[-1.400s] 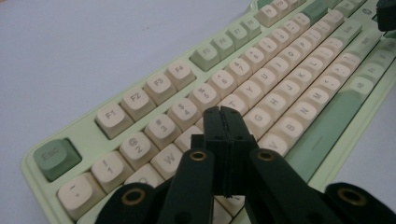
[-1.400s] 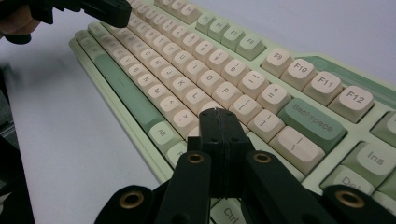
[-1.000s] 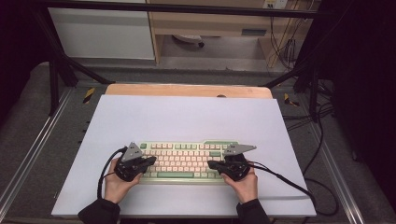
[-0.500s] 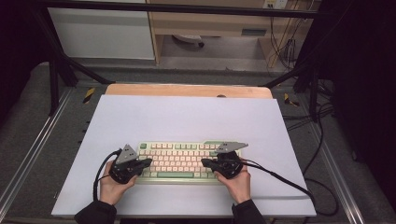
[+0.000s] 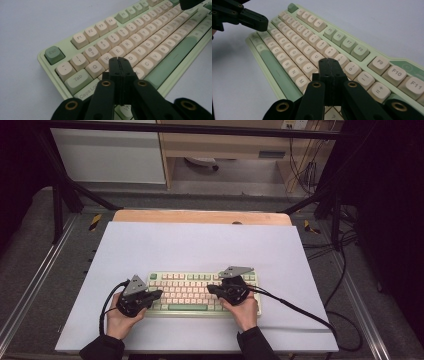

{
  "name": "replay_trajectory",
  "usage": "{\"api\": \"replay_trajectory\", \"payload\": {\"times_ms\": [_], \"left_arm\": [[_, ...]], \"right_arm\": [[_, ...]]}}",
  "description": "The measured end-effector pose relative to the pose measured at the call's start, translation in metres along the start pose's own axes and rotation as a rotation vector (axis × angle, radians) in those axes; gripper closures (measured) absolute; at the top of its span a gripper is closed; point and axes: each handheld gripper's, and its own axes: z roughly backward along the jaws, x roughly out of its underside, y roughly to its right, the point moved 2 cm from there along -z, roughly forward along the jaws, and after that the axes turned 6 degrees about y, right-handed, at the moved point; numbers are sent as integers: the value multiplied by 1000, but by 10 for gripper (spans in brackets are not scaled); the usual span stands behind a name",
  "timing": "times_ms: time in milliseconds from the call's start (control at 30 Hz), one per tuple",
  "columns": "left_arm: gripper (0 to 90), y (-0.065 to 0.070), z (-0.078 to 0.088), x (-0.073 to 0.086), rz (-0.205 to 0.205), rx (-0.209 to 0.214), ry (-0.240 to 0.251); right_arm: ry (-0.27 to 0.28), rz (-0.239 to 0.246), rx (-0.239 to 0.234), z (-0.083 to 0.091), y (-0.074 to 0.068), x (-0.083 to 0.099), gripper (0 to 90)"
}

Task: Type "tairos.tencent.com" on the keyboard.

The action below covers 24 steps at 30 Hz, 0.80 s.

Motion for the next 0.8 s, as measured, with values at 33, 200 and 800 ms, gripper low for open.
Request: {"api": "replay_trajectory", "payload": {"times_ms": [33, 200, 800], "left_arm": [[898, 0, 0, 0, 0, 0, 0], [898, 0, 0, 0, 1, 2, -1], [898, -2, 0, 0, 3, 1, 1]], "right_arm": [[-1, -1, 0, -2, 0, -1, 900], [-9, -9, 16, -10, 3, -2, 900], [-46, -6, 36, -24, 6, 6, 900]]}}
